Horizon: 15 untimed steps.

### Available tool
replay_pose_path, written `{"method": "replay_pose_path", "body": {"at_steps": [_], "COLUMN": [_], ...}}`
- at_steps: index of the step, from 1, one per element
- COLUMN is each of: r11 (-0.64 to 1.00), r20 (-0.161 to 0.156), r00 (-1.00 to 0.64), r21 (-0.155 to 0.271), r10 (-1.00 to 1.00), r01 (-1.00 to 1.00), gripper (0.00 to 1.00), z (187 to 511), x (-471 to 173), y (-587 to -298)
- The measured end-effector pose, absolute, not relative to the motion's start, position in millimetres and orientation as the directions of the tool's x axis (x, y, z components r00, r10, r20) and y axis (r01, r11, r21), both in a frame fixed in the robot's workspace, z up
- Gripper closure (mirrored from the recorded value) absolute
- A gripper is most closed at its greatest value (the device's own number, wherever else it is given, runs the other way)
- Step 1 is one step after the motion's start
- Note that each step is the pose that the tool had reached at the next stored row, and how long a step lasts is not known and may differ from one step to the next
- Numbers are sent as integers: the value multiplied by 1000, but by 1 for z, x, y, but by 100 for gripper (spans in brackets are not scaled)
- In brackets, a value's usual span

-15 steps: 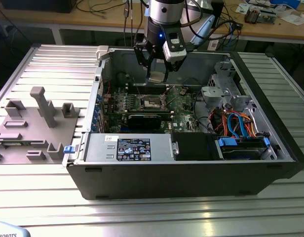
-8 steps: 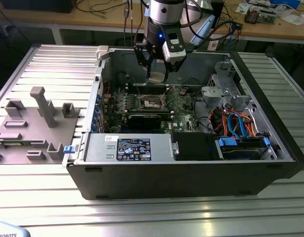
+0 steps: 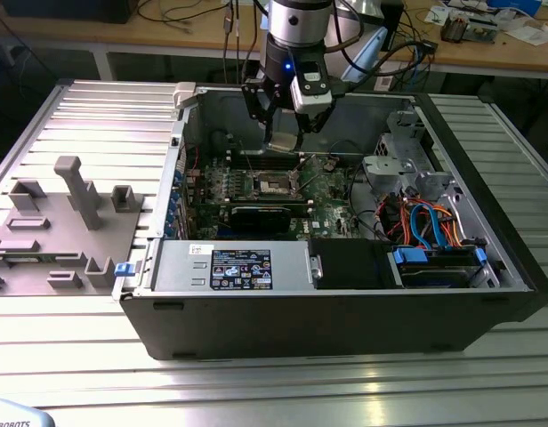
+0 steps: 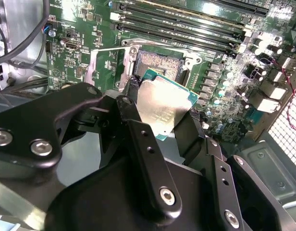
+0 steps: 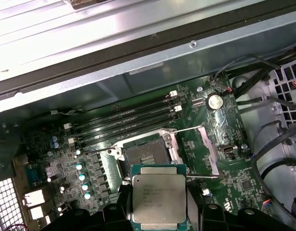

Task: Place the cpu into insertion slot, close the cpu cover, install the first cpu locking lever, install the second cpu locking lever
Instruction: 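Place the cpu into insertion slot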

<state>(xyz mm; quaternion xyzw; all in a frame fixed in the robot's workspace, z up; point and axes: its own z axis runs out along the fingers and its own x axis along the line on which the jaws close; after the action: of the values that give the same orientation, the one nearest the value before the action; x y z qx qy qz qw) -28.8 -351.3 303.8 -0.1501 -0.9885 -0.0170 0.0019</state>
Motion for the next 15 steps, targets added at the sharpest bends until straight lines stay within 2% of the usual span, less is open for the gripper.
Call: {"method": "replay_pose_path", "body": {"at_steps": [15], "r11": [947], "r20": [5], "r00": [-947], "r21": [21], "r10": [320], "r01": [320], "gripper": [45], "z": [303], "x": [-29], "y": [-351]}}
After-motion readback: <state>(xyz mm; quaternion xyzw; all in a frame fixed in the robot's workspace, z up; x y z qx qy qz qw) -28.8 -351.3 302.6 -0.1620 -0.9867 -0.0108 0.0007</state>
